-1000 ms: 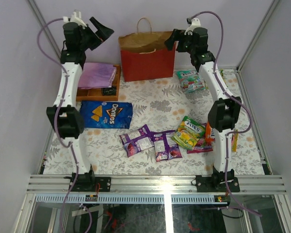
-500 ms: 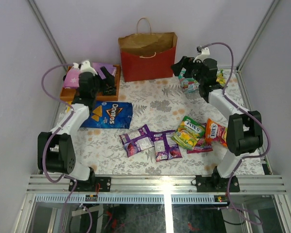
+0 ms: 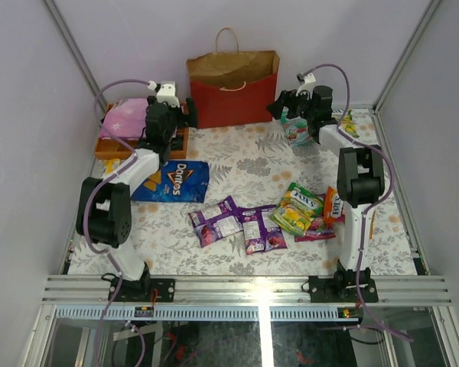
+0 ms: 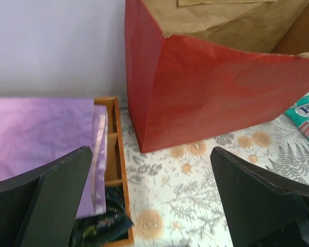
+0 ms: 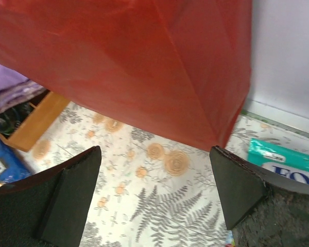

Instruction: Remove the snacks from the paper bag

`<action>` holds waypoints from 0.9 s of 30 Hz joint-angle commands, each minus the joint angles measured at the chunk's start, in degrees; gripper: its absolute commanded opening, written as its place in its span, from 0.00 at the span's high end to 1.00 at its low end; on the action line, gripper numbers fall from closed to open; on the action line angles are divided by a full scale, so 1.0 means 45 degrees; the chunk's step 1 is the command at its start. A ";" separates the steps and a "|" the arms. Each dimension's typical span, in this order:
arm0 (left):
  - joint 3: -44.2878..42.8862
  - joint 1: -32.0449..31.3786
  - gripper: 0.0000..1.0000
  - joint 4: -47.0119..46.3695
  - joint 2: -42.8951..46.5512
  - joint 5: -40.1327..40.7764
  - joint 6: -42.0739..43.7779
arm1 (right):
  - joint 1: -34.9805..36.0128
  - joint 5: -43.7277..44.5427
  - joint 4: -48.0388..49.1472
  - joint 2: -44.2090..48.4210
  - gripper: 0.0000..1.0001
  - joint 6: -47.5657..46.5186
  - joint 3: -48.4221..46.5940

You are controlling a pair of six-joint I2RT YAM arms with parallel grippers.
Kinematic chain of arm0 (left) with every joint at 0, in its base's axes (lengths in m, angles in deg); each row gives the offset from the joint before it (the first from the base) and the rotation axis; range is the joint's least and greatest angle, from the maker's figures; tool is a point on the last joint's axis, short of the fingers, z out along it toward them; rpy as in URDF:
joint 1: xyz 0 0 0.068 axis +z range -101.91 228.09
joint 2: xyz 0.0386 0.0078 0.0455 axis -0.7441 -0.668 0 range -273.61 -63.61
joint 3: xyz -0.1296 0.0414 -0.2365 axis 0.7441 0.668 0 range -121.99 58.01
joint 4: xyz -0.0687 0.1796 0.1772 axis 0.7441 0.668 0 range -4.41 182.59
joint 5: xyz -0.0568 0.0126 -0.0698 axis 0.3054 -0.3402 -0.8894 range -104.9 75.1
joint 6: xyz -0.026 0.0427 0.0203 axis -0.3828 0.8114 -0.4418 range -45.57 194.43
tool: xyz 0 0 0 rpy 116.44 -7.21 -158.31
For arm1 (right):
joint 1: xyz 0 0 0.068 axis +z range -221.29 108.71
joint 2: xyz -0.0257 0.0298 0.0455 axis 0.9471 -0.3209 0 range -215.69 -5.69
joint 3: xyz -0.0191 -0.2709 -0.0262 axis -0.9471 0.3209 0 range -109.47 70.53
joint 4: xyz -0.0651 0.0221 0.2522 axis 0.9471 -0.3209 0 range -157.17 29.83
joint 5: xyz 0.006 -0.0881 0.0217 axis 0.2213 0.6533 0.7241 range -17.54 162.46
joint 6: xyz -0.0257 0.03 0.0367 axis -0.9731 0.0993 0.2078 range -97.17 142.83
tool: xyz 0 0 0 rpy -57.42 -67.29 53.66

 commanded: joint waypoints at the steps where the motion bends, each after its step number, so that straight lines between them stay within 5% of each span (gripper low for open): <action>1: -0.1521 0.0018 0.00 -0.0923 -0.1219 -0.1026 0.1527 | -0.0006 -0.0275 0.1228 -0.0128 0.07 -0.2045 -0.0944; 10: -0.3148 0.0024 0.00 -0.0772 -0.2633 -0.1857 0.1761 | 0.0007 -0.1126 0.4487 -0.1161 0.12 -0.2413 -0.1620; 17: -0.4105 0.0207 0.00 -0.0548 -0.3390 -0.2405 0.1653 | 0.0002 -0.1466 0.4597 -0.2191 0.16 -0.2088 -0.3763; 27: -0.5547 0.0647 0.07 0.0176 -0.4137 -0.4020 0.1059 | 0.0025 -0.1994 0.4314 -0.2676 0.35 -0.1643 -0.5162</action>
